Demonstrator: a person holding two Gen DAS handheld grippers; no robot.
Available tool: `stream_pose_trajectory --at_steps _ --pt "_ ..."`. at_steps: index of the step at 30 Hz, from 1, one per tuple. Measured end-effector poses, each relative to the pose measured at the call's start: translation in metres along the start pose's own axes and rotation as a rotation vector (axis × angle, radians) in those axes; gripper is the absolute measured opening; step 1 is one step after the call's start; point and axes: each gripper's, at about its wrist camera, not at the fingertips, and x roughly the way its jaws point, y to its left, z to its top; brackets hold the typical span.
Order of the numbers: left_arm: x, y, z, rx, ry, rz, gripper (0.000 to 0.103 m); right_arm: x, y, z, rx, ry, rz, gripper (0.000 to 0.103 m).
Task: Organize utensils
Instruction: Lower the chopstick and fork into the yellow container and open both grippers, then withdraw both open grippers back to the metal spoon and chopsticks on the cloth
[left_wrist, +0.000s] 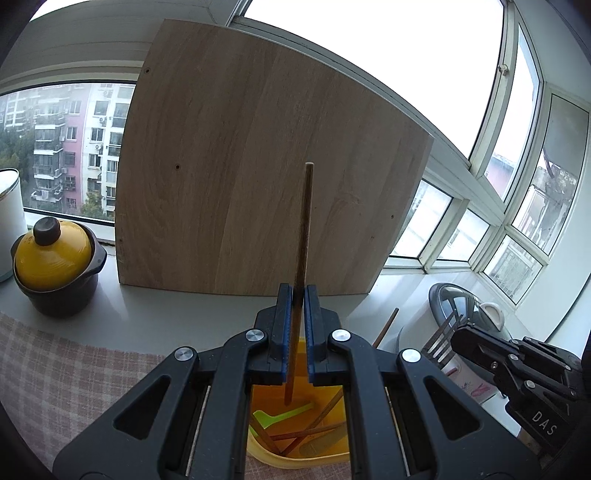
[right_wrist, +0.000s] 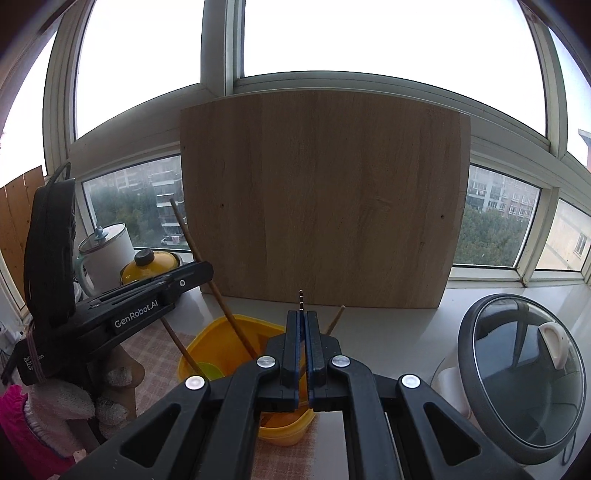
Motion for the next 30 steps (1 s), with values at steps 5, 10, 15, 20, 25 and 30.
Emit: stream_pose_trajectory --at_steps 5,10,15,20,25,30 --pt "-0.002 -0.003 0.001 0.026 0.035 -0.015 0.004 0.005 0.003 -0.006 0.016 0.022 0.021 0.0" --pt "-0.006 -0.005 0.0 0.047 0.053 -0.023 0.032 0.008 0.007 -0.008 0.034 0.043 0.061 0.005" --pt "-0.016 -0.004 0.002 0.053 0.037 -0.022 0.035 0.002 0.011 -0.01 0.039 0.035 0.056 0.024" --pt "-0.03 0.005 0.005 0.048 0.023 -0.019 0.035 -0.004 0.007 -0.013 0.081 0.041 0.06 0.024" --pt "-0.045 0.016 0.005 0.044 0.018 -0.013 0.035 -0.01 0.008 -0.019 0.11 0.049 0.065 0.03" --pt "-0.064 0.032 0.005 0.041 0.019 0.003 0.035 -0.016 0.014 -0.026 0.133 0.052 0.077 0.047"
